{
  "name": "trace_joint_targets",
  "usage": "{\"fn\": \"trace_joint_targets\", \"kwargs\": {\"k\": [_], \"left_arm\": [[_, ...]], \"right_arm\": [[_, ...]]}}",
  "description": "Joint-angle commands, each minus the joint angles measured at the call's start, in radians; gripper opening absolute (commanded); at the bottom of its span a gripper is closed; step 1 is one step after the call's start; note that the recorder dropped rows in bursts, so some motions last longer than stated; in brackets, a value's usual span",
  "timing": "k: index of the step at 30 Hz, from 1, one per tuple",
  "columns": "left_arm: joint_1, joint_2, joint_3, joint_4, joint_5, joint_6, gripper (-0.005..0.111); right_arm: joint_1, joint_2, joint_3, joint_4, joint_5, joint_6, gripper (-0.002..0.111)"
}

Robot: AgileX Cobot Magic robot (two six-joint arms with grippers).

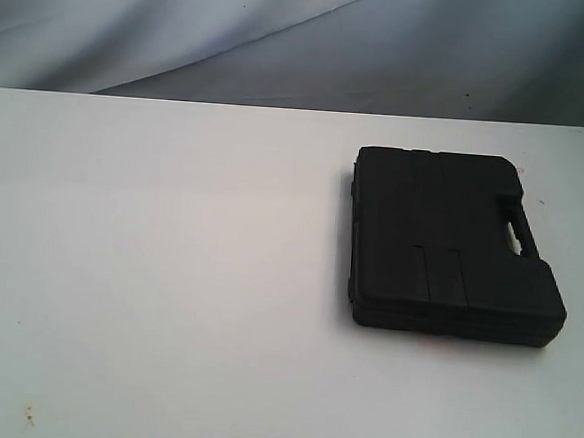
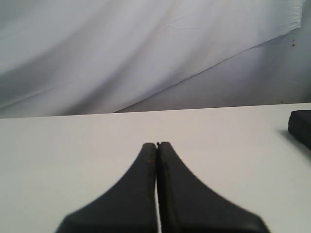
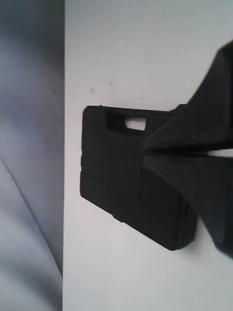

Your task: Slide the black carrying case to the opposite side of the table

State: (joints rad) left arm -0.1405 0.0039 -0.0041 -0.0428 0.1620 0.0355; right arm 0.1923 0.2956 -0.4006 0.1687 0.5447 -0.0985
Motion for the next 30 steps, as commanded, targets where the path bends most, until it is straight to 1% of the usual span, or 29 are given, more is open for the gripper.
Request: {"fn": "trace_joint_targets", "kwargs": {"k": [1, 6, 9, 15, 20, 25, 30], "left_arm": [[0.002, -0.004, 0.004, 0.0, -0.008, -0.001, 0.0], [0.002, -0.004, 0.004, 0.0, -0.008, -0.004, 0.0], [0.002, -0.004, 0.004, 0.0, -0.008, -0.004, 0.0], [0.002, -0.004, 0.004, 0.0, -0.008, -0.004, 0.0], [0.002, -0.004, 0.004, 0.0, -0.008, -0.001, 0.0], [0.002, -0.004, 0.004, 0.0, -0.008, -0.001, 0.0], [0.002, -0.004, 0.004, 0.0, -0.008, -0.003, 0.0]], "right_arm": [[-0.002, -0.006, 0.008, -0.062, -0.114, 0.024, 0.0], [-0.002, -0.006, 0.008, -0.252, -0.192, 0.209, 0.0], [-0.004, -0.006, 0.015, -0.298, -0.229, 0.234, 0.0], [-0.004, -0.008, 0.104, -0.271, -0.371, 0.228, 0.0], [-0.004, -0.01, 0.201, -0.193, -0.475, 0.144, 0.0], [-0.004, -0.018, 0.276, -0.181, -0.554, 0.122, 0.0], [-0.004, -0.112, 0.347, -0.178, -0.572, 0.105, 0.0]]}}
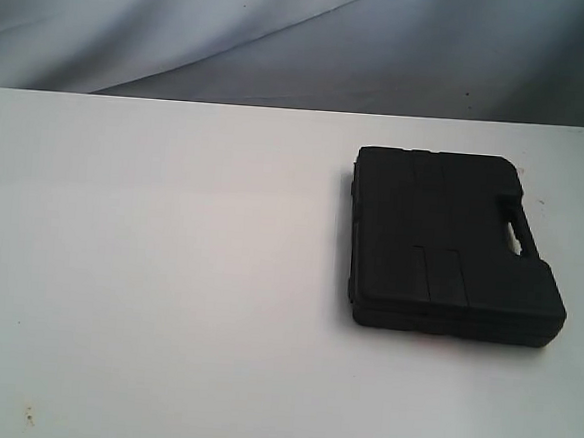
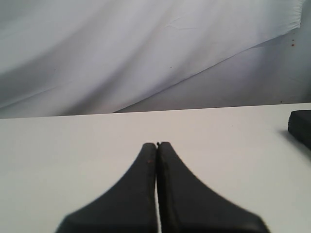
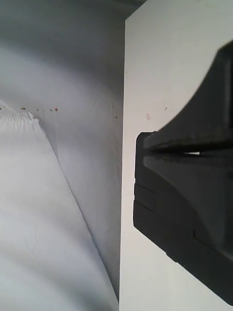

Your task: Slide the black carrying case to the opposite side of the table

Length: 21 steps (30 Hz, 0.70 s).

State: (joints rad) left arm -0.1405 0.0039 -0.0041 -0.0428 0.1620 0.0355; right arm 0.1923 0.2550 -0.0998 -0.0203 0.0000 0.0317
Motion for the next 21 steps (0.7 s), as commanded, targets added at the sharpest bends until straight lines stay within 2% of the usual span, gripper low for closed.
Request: {"fn": "trace_joint_targets", "kwargs": {"k": [1, 9, 21], "left_arm": [[0.002, -0.004, 0.004, 0.0, -0.008, -0.003, 0.0], [0.002, -0.004, 0.004, 0.0, -0.008, -0.003, 0.0], [0.002, -0.004, 0.004, 0.0, -0.008, -0.001, 0.0]], "right_arm": [[-0.004, -0.093, 0.057, 0.013, -0.027, -0.032, 0.0], [-0.004, -0.255, 0.1, 0.059, 0.043, -0.137, 0.0], [-0.005, -0.255, 0.1, 0.064, 0.083, -0.139, 0.0]]}}
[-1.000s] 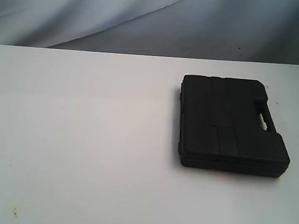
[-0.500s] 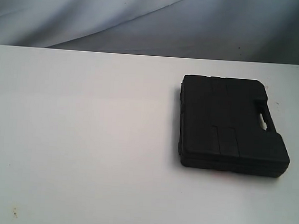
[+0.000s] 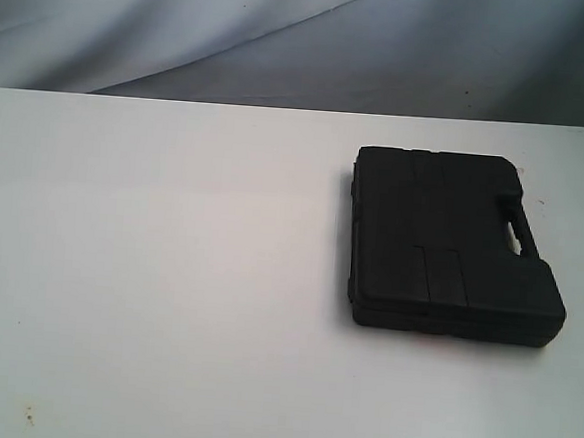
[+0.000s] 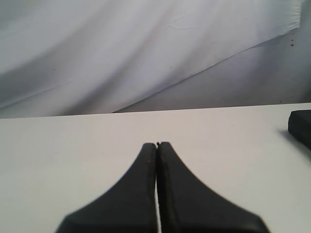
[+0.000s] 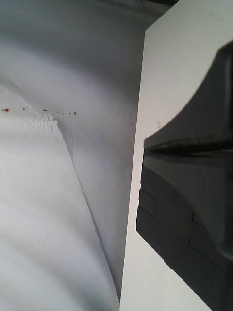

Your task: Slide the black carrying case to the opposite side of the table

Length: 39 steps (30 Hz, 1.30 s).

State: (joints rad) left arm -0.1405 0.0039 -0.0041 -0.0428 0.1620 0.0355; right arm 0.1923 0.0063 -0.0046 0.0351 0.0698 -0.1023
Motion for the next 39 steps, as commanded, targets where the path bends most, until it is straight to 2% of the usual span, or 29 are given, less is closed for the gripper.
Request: {"fn": "trace_joint_targets", "kwargs": {"k": [1, 39], "left_arm": [[0.002, -0.004, 0.004, 0.0, -0.008, -0.001, 0.0], [0.002, -0.004, 0.004, 0.0, -0.008, -0.001, 0.0]], "right_arm": [[-0.005, -0.006, 0.005, 0.012, 0.013, -0.005, 0.0], [-0.005, -0.006, 0.005, 0.018, 0.025, 0.032, 0.0]]}}
